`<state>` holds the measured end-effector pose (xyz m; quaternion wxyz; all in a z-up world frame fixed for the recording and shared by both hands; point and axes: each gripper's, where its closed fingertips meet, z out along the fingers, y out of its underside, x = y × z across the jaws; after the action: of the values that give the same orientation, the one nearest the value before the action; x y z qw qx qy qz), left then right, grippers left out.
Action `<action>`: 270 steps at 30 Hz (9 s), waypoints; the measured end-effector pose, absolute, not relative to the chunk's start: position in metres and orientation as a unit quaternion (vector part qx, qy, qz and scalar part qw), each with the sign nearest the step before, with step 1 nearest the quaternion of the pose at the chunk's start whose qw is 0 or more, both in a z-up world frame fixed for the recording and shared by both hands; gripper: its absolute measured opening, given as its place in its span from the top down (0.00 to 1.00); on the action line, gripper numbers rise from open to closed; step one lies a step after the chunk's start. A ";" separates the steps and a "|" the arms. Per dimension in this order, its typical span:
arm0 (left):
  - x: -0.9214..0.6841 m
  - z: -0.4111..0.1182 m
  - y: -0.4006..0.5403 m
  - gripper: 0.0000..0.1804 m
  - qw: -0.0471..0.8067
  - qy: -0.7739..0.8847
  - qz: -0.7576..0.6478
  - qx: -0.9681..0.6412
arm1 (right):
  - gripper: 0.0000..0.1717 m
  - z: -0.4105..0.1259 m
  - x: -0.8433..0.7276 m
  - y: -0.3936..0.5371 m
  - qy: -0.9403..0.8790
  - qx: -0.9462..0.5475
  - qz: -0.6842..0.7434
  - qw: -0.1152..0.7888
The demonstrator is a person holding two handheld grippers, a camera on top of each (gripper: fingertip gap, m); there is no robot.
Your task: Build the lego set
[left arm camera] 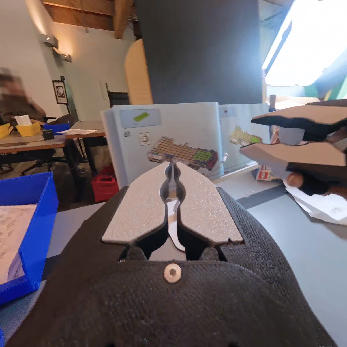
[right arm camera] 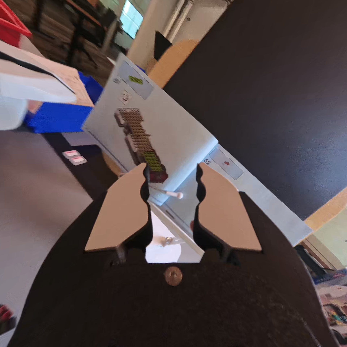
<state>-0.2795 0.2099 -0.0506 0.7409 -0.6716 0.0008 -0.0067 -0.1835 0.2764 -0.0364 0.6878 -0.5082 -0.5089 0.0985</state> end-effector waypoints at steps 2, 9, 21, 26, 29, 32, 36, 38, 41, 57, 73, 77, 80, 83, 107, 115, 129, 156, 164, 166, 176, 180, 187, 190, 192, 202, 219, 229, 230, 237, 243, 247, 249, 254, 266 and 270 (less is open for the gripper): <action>-0.293 -0.052 0.212 0.98 0.744 -0.030 -0.049 -0.666 | 0.65 -0.049 -0.193 0.305 -0.514 -0.540 0.061 0.664; -0.309 -0.059 0.211 0.98 0.745 -0.041 -0.075 -0.661 | 0.75 -0.103 -0.173 0.322 -0.469 -0.615 0.171 0.610; -0.308 -0.076 0.222 0.96 0.714 -0.034 -0.093 -0.694 | 0.88 -0.080 -0.223 0.291 -0.452 -0.608 0.304 0.578; -0.331 -0.085 0.222 0.90 0.706 -0.071 -0.057 -0.702 | 0.86 -0.068 -0.219 0.289 -0.409 -0.612 0.281 0.615; -0.336 -0.091 0.230 0.74 0.685 -0.102 -0.086 -0.716 | 0.73 -0.080 -0.198 0.307 -0.332 -0.665 0.326 0.585; -0.337 -0.104 0.249 0.64 0.659 -0.122 -0.095 -0.736 | 0.75 -0.091 -0.202 0.319 -0.301 -0.694 0.377 0.535; -0.335 -0.108 0.265 0.71 0.652 -0.123 -0.114 -0.739 | 0.88 -0.087 -0.210 0.319 -0.308 -0.692 0.369 0.539; -0.332 -0.110 0.267 0.75 0.653 -0.116 -0.117 -0.739 | 0.91 -0.084 -0.209 0.320 -0.317 -0.682 0.340 0.565; -0.328 -0.108 0.268 0.80 0.663 -0.105 -0.113 -0.732 | 0.93 -0.072 -0.216 0.307 -0.365 -0.626 0.265 0.636; -0.333 -0.098 0.260 0.80 0.679 -0.122 -0.147 -0.709 | 0.81 -0.075 -0.243 0.283 -0.506 -0.553 0.185 0.635; -0.338 -0.090 0.253 0.82 0.686 -0.141 -0.191 -0.687 | 0.85 -0.106 -0.260 0.237 -0.683 -0.414 0.038 0.601; -0.326 -0.084 0.253 0.84 0.693 -0.122 -0.193 -0.683 | 0.62 -0.046 -0.242 0.266 -0.548 -0.476 0.039 0.687; -0.319 -0.080 0.251 0.85 0.697 -0.113 -0.204 -0.679 | 0.46 -0.053 -0.236 0.303 -0.509 -0.518 -0.047 0.686; -0.320 -0.077 0.247 0.85 0.702 -0.110 -0.194 -0.676 | 0.58 -0.054 -0.234 0.316 -0.496 -0.508 -0.060 0.702; -0.313 -0.076 0.265 0.99 0.688 -0.085 -0.161 -0.702 | 0.83 -0.077 -0.194 0.321 -0.482 -0.586 0.242 0.605; -0.311 -0.080 0.260 0.83 0.684 -0.067 -0.081 -0.722 | 0.80 -0.080 -0.213 0.335 -0.506 -0.538 -0.002 0.674; -0.297 -0.091 0.276 0.85 0.677 -0.049 -0.084 -0.730 | 0.72 -0.069 -0.178 0.341 -0.472 -0.571 0.038 0.671; -0.285 -0.080 0.268 0.85 0.701 -0.014 -0.086 -0.708 | 0.58 -0.049 -0.198 0.362 -0.392 -0.599 0.038 0.698; -0.280 -0.072 0.265 0.84 0.709 -0.009 -0.086 -0.699 | 0.83 -0.041 -0.179 0.364 -0.401 -0.592 0.119 0.690; -0.276 -0.070 0.264 0.84 0.712 0.000 -0.079 -0.698 | 0.84 -0.041 -0.177 0.361 -0.398 -0.596 0.180 0.675; -0.251 -0.072 0.268 0.79 0.707 0.046 -0.068 -0.702 | 0.96 -0.054 -0.153 0.364 -0.382 -0.611 0.309 0.621; -0.248 -0.073 0.270 0.78 0.705 0.052 -0.070 -0.704 | 0.97 -0.054 -0.150 0.365 -0.380 -0.614 0.323 0.613; -0.233 -0.077 0.283 0.75 0.690 0.082 -0.070 -0.716 | 0.97 -0.056 -0.141 0.369 -0.357 -0.619 0.368 0.595; -0.226 -0.085 0.292 0.76 0.677 0.084 -0.077 -0.728 | 0.96 -0.059 -0.135 0.372 -0.357 -0.625 0.367 0.589; -0.216 -0.087 0.294 0.82 0.675 0.090 -0.096 -0.726 | 0.97 -0.063 -0.127 0.378 -0.351 -0.638 0.349 0.589; -0.217 -0.091 0.304 0.89 0.673 0.025 -0.148 -0.724 | 0.85 -0.054 -0.101 0.346 -0.388 -0.607 0.315 0.617; -0.235 -0.067 0.293 0.73 0.690 0.045 -0.132 -0.710 | 0.99 -0.059 -0.136 0.374 -0.367 -0.623 0.241 0.647; -0.193 -0.070 0.309 1.00 0.661 0.092 -0.170 -0.725 | 0.98 -0.062 -0.136 0.381 -0.368 -0.639 0.290 0.610; -0.188 -0.069 0.309 1.00 0.662 0.095 -0.173 -0.723 | 0.97 -0.062 -0.133 0.381 -0.365 -0.644 0.288 0.608; -0.145 -0.069 0.319 1.00 0.655 0.150 -0.157 -0.724 | 0.70 -0.025 -0.099 0.327 -0.352 -0.576 0.360 0.644; -0.088 -0.078 0.331 1.00 0.638 0.203 -0.160 -0.725 | 0.53 -0.019 -0.088 0.289 -0.385 -0.562 0.369 0.632; -0.066 -0.081 0.347 1.00 0.626 0.228 -0.136 -0.733 | 0.58 0.009 -0.046 0.272 -0.350 -0.517 0.320 0.713; -0.062 -0.085 0.357 1.00 0.610 0.232 -0.119 -0.748 | 0.64 0.015 -0.034 0.261 -0.353 -0.493 0.263 0.750; -0.077 -0.084 0.361 0.99 0.595 0.193 -0.103 -0.773 | 1.00 -0.023 -0.049 0.283 -0.427 -0.500 0.156 0.737; -0.159 -0.088 0.343 1.00 0.594 0.153 -0.010 -0.790 | 0.91 -0.104 -0.052 0.429 -0.398 -0.627 0.090 0.664; -0.168 -0.091 0.343 1.00 0.594 0.156 0.009 -0.789 | 0.90 -0.102 -0.047 0.434 -0.385 -0.629 0.092 0.670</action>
<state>-0.1678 0.3428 -0.0906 0.5941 -0.7891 0.1558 0.0089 -0.0466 0.4337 -0.1023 0.6695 -0.6286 -0.3848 0.0921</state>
